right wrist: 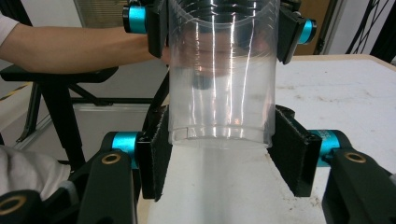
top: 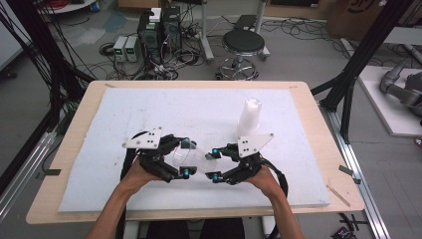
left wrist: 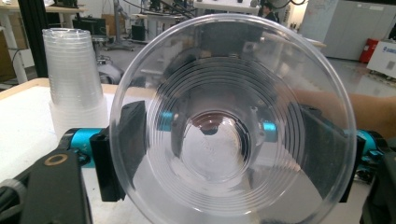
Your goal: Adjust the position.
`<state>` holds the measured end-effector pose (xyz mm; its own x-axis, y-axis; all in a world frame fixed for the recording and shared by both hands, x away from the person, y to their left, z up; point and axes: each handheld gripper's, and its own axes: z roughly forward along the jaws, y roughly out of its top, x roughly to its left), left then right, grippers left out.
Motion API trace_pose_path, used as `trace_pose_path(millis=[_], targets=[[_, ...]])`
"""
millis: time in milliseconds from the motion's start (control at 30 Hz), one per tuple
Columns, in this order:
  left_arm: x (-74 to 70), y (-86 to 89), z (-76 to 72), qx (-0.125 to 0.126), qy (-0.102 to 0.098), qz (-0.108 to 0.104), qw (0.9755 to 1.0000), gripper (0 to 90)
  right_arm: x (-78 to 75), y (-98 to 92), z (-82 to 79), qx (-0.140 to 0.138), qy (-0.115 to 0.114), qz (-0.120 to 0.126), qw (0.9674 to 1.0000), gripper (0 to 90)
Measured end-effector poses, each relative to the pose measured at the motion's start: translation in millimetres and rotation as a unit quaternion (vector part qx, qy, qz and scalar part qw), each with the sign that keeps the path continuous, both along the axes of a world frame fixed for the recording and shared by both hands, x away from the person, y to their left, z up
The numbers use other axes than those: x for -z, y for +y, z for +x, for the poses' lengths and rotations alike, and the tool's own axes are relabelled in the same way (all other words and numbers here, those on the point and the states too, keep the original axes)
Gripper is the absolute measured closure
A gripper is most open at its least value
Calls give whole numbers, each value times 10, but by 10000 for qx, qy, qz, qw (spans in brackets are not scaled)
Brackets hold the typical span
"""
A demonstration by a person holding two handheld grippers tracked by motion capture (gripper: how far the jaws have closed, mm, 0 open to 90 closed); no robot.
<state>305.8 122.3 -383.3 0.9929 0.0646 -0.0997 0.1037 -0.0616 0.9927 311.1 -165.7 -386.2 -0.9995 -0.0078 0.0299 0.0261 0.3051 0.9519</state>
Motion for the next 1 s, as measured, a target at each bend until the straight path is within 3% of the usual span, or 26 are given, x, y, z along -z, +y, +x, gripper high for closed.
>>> trace_pose_path(millis=[533, 567, 600, 633, 667, 767, 1000], targets=[[-4, -5, -6, -17, -45, 58, 10000, 300, 11, 19, -7, 10, 17, -86, 10000, 427], [-4, -5, -8, -29, -49, 70, 10000, 301, 12, 21, -6, 16, 5, -104, 9999, 414], [-4, -3, -5, -28, -46, 77, 10000, 301, 16, 28, -6, 61, 58, -96, 9999, 335], [-3, -2, -6, -36, -32, 78, 10000, 301, 15, 42, -6, 283, 124, -97, 9995, 177], [-3, -1, -6, -47, -39, 96, 9999, 302, 7, 58, -14, 514, 109, -195, 9984, 130], [-3, 8, -3, -49, -32, 113, 9999, 302, 8, 83, -41, 368, 35, -368, 9986, 134], [-25, 37, 6, -153, -63, 356, 9992, 302, 15, 60, -58, 582, 5, -455, 9973, 133]])
